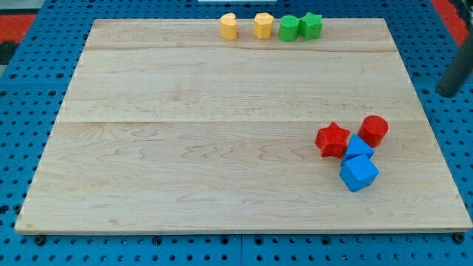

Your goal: Push the red star diagonally to the blue triangle

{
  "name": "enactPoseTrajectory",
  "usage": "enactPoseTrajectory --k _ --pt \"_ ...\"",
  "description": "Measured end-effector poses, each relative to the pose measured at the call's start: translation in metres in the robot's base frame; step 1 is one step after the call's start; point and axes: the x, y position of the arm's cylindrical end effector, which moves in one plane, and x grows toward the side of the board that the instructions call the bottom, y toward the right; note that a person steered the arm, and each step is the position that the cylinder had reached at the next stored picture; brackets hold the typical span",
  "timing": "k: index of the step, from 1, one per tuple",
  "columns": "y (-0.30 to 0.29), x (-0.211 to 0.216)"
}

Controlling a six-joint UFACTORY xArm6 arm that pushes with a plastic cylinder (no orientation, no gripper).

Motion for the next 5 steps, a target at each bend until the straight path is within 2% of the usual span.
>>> enactPoseTrajectory --k 1,2,3,4,5 --pt "-0.004 0.025" --pt "-0.051 0.078" --pt "-0.113 0.113" --pt "-0.144 0.117" --pt "-0.146 0.123"
